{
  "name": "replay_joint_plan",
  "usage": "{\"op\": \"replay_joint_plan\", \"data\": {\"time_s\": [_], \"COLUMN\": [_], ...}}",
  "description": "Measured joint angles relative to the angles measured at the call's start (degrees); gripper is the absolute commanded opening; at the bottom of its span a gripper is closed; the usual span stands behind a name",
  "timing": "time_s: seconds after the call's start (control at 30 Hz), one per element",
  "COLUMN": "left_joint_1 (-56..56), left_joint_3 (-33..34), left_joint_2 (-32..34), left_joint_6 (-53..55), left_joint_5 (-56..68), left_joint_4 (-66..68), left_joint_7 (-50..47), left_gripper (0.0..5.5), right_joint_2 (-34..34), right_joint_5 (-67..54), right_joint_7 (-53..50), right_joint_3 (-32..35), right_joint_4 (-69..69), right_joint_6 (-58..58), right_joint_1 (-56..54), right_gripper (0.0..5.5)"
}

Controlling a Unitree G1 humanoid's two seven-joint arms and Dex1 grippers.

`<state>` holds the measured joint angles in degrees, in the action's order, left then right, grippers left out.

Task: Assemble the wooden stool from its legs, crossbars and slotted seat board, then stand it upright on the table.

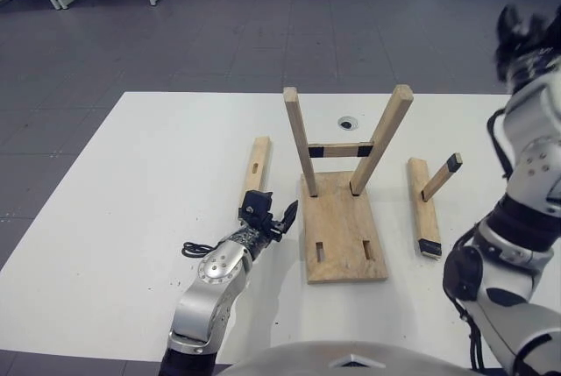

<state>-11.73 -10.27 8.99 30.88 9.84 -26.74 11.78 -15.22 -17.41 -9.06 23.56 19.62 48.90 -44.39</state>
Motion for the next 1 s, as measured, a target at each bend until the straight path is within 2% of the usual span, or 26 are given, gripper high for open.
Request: {"op": "replay_joint_plan", "data": {"time_s": [0.07,0.17,0.27,0.4,0.5,0.6,0.67,0.77,0.8,0.87,0.9,1.0], "left_joint_1": [0.0,0.03,0.39,0.78,0.78,-0.14,-1.97,-3.38,-3.87,-4.16,-4.5,-4.49], "left_joint_3": [0.04,0.05,0.17,0.14,-0.05,-0.08,-0.07,-0.04,-0.06,-0.08,-0.03,0.18], "left_joint_2": [0.01,0.06,0.09,-0.1,-0.24,-0.63,-0.77,-0.9,-0.99,-1.31,-1.44,-1.27], "left_joint_6": [0.0,0.01,0.02,0.01,0.01,-0.04,-0.06,-0.1,-0.1,-0.1,-0.1,-0.04], "left_joint_5": [0.0,0.0,-0.01,-0.04,-0.07,-0.1,-0.16,-0.16,-0.17,-0.19,-0.23,-0.22], "left_joint_4": [0.0,-0.01,0.01,0.14,0.26,0.06,-0.37,-0.81,-1.02,-1.68,-2.38,-2.78], "left_joint_7": [0.0,0.01,0.02,0.01,0.0,-0.69,-1.28,-1.8,-2.05,-2.43,-2.91,-3.14], "left_gripper": [3.29,3.29,3.29,3.29,3.29,3.29,3.29,3.29,3.29,3.29,3.29,3.29], "right_joint_2": [-0.09,4.45,6.51,7.62,7.13,2.2,0.95,3.18,4.03,4.66,5.18,4.87], "right_joint_5": [-0.01,1.6,2.55,2.4,0.22,-0.92,-1.3,-1.89,-1.59,-0.84,-0.47,1.43], "right_joint_7": [0.02,1.12,1.96,1.99,1.28,0.62,-0.12,-0.36,0.42,3.08,4.87,7.67], "right_joint_3": [-0.06,-2.8,-5.09,-5.52,-1.19,-0.07,0.12,-0.19,-0.99,-3.21,-5.64,-11.45], "right_joint_4": [-0.01,-7.25,-8.2,-7.99,-5.23,6.2,14.43,25.02,29.37,33.58,34.09,30.15], "right_joint_6": [-0.33,-1.14,-6.0,-8.01,-10.05,-9.14,-4.36,1.16,1.61,0.99,-0.1,-1.99], "right_joint_1": [0.95,17.44,22.61,22.68,19.87,11.05,12.83,28.04,39.27,52.75,60.2,66.24], "right_gripper": [2.25,2.25,2.25,2.25,2.25,2.83,3.17,3.77,3.9,4.34,4.34,4.34]}}
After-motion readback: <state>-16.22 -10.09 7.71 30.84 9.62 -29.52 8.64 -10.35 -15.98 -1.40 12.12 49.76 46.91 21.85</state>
